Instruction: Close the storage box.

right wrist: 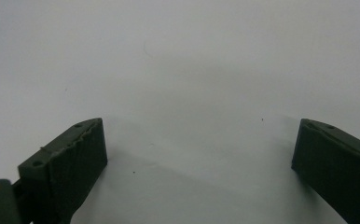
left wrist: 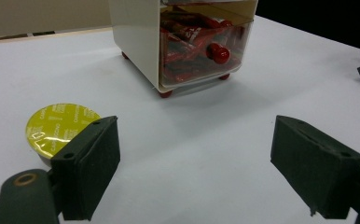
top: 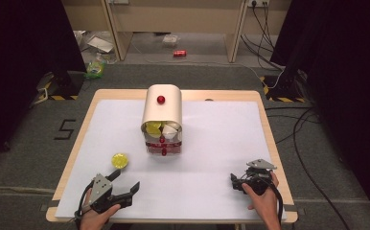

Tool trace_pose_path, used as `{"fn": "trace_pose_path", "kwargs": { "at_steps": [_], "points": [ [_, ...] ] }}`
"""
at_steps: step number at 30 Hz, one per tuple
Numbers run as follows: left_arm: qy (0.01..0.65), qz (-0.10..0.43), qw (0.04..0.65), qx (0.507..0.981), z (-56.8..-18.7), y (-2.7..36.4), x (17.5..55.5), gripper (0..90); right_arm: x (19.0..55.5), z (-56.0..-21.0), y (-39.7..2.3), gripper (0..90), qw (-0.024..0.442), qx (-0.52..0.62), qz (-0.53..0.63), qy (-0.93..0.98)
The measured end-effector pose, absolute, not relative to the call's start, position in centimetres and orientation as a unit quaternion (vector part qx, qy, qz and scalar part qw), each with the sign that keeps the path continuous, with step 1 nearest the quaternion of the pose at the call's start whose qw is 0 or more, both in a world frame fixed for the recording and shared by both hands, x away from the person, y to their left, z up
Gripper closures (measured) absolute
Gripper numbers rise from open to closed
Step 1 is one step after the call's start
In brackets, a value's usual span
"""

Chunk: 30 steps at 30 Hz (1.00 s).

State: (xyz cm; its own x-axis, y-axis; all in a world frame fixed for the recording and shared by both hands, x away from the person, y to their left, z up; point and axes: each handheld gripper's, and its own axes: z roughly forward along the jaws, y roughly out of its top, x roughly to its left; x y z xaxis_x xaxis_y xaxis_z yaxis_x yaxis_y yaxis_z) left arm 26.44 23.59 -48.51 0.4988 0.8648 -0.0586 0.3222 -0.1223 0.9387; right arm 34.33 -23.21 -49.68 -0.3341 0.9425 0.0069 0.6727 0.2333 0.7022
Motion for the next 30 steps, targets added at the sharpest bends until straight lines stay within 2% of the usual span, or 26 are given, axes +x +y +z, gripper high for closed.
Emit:
{"fn": "trace_pose_path", "kwargs": {
  "at_steps": [30],
  "points": [
    [0.433,0.244,0.484,0.720,-49.8,24.4,25.1,15.3,34.3,-49.7,-23.2,3.4,0.216,0.535,0.312,0.755]
  ]
}}
